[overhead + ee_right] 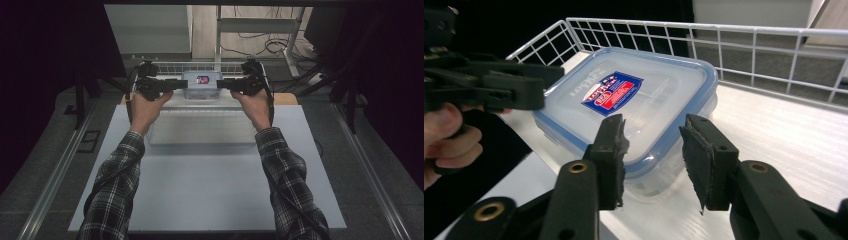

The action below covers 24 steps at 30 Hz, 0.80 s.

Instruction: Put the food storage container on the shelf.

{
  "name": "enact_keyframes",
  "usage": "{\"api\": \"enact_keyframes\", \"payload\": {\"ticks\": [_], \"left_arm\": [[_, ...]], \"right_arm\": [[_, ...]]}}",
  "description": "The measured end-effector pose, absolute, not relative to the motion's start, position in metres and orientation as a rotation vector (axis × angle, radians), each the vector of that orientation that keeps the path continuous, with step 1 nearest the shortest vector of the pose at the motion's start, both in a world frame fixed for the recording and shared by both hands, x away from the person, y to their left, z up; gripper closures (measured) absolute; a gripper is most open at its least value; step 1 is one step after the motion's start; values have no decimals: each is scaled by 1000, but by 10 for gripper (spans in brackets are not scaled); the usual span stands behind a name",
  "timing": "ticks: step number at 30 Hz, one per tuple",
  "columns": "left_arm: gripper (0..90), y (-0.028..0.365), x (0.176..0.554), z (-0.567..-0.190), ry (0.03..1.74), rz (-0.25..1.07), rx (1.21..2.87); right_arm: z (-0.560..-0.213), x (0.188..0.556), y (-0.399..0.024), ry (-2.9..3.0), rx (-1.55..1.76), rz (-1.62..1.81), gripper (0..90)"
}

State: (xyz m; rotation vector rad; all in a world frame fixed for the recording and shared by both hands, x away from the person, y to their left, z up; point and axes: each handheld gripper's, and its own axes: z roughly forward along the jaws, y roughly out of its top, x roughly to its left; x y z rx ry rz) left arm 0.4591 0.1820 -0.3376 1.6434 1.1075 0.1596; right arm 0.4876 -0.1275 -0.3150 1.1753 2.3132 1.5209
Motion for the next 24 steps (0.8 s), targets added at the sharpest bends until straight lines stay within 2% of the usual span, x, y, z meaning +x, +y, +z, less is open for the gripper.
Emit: {"api": "enact_keyframes", "payload": {"ticks": [1, 2, 3, 7, 8, 9, 11, 12, 13, 24], "left_arm": [[346, 183, 457, -337, 1087, 184, 1634], [308, 183, 457, -337, 1087, 184, 1634], [308, 184, 456, -337, 1074, 199, 1638], [164, 182, 448, -340, 1021, 244, 1668], [144, 182, 448, -340, 1021, 244, 1668], [123, 181, 443, -341, 999, 273, 1684], [99, 181, 440, -343, 984, 273, 1696], [90, 181, 440, -343, 984, 273, 1696], [82, 179, 435, -345, 976, 288, 1723], [47, 176, 413, -351, 919, 288, 1745]], "right_arm": [[-314, 486, -128, 2305, 1148, 1522, 551], [-314, 486, -128, 2305, 1148, 1522, 551], [-313, 485, -128, 2302, 1133, 1541, 523], [-316, 477, -129, 2318, 1082, 1558, 315], [-316, 477, -129, 2318, 1082, 1558, 315], [-319, 472, -129, 2317, 1058, 1542, 251], [-324, 469, -129, 2316, 1042, 1530, 188], [-324, 469, -129, 2316, 1042, 1530, 188], [-328, 466, -129, 2312, 1030, 1505, 132], [-341, 444, -129, 2297, 935, 1482, 70]]}}
